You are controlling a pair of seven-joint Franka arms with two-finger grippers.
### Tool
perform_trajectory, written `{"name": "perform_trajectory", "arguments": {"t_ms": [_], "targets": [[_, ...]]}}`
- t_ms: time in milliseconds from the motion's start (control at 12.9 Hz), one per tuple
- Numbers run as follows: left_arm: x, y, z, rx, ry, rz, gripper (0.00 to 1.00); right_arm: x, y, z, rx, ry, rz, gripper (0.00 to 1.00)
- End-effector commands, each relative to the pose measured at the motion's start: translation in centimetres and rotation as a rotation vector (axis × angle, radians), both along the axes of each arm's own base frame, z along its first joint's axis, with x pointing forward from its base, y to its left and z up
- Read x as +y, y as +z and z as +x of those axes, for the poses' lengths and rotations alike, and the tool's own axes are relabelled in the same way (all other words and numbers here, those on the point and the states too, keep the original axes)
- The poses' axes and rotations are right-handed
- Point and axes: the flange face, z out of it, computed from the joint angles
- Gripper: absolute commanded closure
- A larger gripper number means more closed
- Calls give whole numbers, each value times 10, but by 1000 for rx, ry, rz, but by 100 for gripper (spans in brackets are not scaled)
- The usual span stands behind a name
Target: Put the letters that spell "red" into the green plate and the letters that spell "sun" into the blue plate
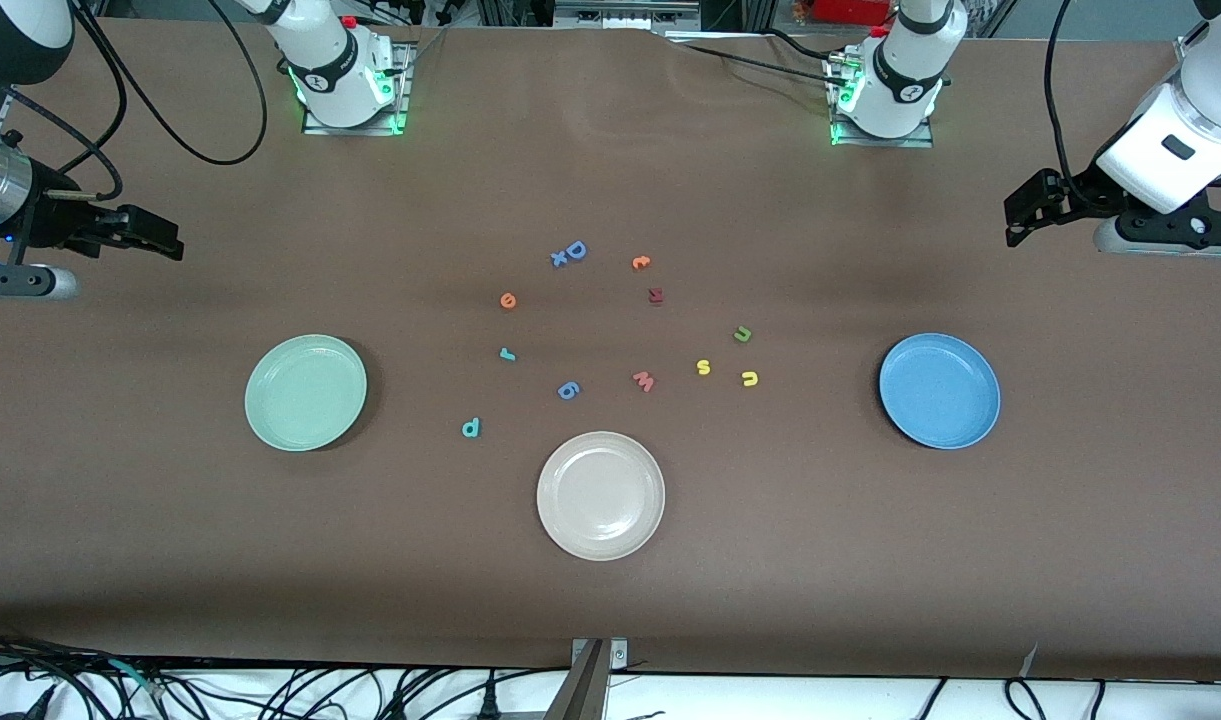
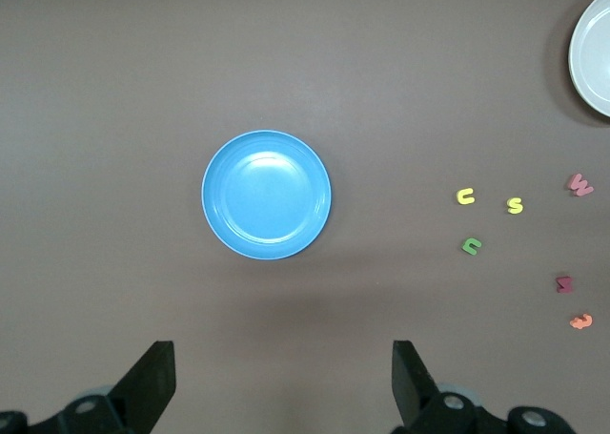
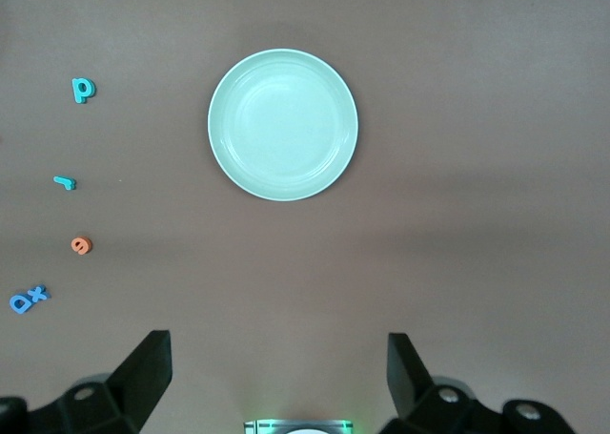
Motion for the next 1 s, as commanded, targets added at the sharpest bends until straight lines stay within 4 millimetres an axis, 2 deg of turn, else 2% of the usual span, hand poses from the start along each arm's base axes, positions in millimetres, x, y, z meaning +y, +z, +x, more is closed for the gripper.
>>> {"name": "perform_trajectory", "arguments": {"t_ms": [0,928], "targets": [[-6,7,-1,0,-5,-16,0,-1,4,0,3,8,21,0],[-12,8,-3,-2,-16,-12,0,-1,4,0,3,8,21,0]]}}
